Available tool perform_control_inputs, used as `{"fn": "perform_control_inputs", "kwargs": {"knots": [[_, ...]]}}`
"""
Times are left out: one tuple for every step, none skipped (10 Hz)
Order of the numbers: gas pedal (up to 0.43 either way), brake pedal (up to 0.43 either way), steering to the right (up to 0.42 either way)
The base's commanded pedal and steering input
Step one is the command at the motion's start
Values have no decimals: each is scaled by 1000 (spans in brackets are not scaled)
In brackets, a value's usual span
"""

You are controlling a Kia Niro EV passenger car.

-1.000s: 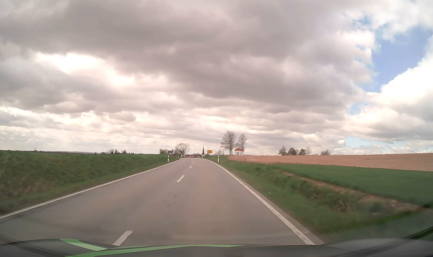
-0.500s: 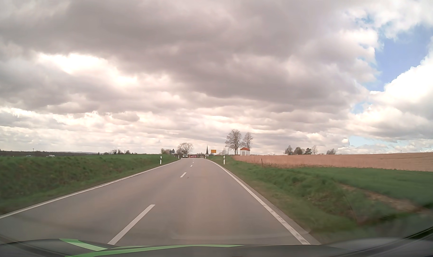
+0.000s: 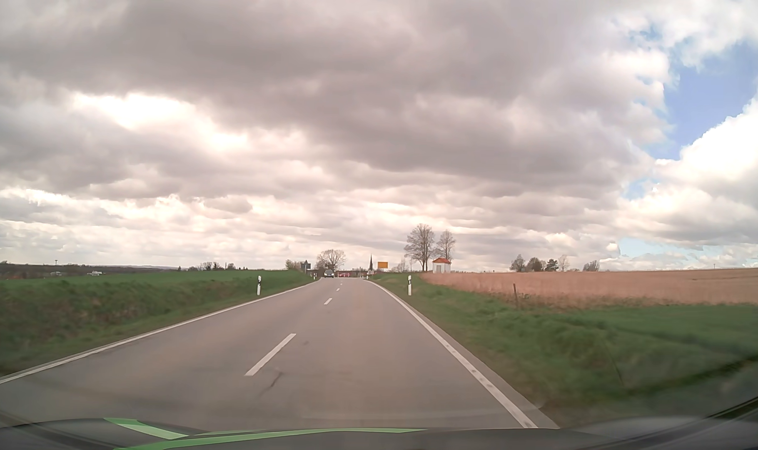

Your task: Follow the waypoints while adhering to traffic rules and regulations

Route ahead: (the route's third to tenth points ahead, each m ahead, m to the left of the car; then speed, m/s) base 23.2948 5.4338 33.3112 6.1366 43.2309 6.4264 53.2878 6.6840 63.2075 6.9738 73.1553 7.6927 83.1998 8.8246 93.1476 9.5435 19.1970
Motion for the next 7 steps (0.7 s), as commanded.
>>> {"fn": "perform_control_inputs", "kwargs": {"knots": [[0,0,-9],[0,0,-8],[0,0,-8],[0,0,-6],[0,0,-5],[0,0,-5],[0,0,-4]]}}
